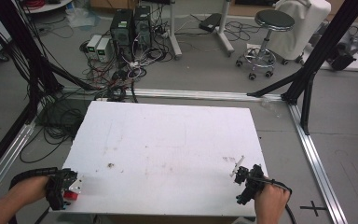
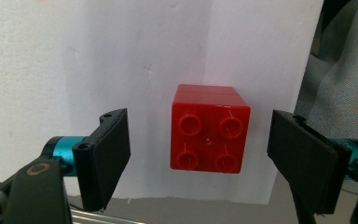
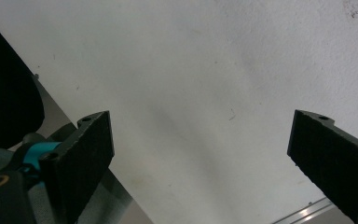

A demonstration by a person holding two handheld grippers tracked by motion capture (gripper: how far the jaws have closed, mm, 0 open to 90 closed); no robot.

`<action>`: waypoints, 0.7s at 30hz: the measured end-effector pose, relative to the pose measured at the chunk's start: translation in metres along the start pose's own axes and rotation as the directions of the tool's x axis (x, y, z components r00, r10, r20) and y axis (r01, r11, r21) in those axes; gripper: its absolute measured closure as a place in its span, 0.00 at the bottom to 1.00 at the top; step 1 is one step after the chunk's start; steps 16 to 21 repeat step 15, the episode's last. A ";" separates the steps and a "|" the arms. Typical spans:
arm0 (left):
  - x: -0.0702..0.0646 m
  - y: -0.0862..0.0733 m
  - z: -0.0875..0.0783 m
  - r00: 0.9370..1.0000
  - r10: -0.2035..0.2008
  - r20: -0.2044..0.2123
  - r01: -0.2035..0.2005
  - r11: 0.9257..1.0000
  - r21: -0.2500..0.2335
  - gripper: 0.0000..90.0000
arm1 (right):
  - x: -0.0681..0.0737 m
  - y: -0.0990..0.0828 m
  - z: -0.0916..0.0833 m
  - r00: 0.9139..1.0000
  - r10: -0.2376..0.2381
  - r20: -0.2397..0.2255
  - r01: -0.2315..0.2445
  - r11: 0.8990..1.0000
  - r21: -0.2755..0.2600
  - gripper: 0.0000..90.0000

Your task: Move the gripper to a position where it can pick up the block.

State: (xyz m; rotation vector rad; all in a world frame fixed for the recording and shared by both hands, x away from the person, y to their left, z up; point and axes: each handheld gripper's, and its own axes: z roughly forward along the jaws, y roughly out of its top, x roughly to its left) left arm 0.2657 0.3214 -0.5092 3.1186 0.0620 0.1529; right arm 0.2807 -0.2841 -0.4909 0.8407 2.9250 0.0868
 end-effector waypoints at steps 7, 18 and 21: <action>0.000 -0.001 0.006 1.000 -0.005 0.007 0.005 1.000 -0.001 0.24 | 0.001 0.001 0.000 1.000 0.007 -0.001 -0.007 1.000 0.002 0.07; 0.000 0.001 0.008 1.000 -0.010 0.011 0.010 1.000 0.001 0.24 | 0.001 0.000 -0.001 1.000 0.002 0.000 -0.002 1.000 -0.001 0.07; 0.000 0.001 0.008 1.000 -0.010 0.011 0.010 1.000 0.001 0.24 | 0.001 0.000 -0.001 1.000 0.002 0.000 -0.002 1.000 -0.001 0.07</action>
